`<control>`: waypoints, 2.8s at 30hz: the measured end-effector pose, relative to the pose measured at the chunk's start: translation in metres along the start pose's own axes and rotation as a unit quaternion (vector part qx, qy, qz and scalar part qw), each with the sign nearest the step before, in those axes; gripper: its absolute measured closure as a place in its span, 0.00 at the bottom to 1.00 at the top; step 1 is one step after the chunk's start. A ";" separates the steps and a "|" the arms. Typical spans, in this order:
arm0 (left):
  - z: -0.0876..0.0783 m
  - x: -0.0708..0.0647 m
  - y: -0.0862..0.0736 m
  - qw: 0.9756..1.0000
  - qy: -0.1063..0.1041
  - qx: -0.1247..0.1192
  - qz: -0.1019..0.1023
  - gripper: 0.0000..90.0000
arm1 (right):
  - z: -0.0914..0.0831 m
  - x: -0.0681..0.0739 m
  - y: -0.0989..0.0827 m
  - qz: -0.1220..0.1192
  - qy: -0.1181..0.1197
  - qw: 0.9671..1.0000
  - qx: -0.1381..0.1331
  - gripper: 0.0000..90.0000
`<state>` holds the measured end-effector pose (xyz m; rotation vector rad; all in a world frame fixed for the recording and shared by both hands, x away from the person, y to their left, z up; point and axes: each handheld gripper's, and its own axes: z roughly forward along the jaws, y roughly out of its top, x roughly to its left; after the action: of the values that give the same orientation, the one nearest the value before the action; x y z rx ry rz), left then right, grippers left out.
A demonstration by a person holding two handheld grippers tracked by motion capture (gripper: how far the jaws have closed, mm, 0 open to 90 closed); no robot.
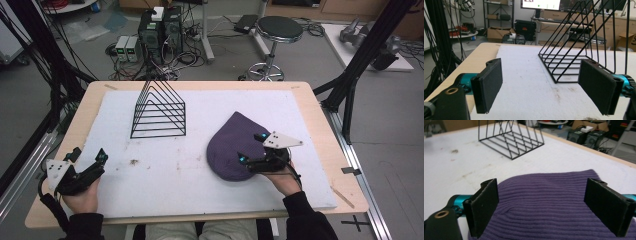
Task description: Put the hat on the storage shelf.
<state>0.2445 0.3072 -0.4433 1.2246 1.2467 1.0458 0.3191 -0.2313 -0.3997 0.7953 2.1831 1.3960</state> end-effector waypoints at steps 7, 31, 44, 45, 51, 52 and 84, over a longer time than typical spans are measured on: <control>0.001 0.000 0.000 1.000 -0.001 0.002 0.000 0.22 | 0.010 0.009 0.001 -0.047 0.062 0.996 0.052 0.13; 0.002 0.001 -0.001 1.000 -0.002 0.003 -0.005 0.22 | 0.041 0.027 -0.010 -0.165 0.160 0.964 0.136 0.13; 0.002 0.003 -0.001 1.000 -0.002 0.003 -0.015 0.22 | 0.055 0.027 -0.017 -0.221 0.160 0.946 0.173 0.17; 0.002 0.003 -0.001 1.000 -0.002 0.003 -0.015 0.22 | 0.055 0.027 -0.017 -0.221 0.160 0.946 0.173 0.17; 0.001 0.004 -0.002 1.000 -0.002 0.004 -0.025 0.22 | 0.057 0.022 -0.017 -0.200 0.163 0.951 0.173 0.27; 0.001 0.005 -0.002 1.000 -0.003 0.005 -0.026 0.22 | 0.057 0.021 -0.018 -0.192 0.165 0.952 0.173 0.30; 0.002 0.004 -0.002 0.999 -0.013 0.009 -0.036 0.23 | 0.031 0.029 0.000 -0.163 0.033 0.981 0.098 0.88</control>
<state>0.2466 0.3107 -0.4458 1.1952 1.2720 0.9657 0.3168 -0.1913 -0.4136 0.4306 2.3981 1.0728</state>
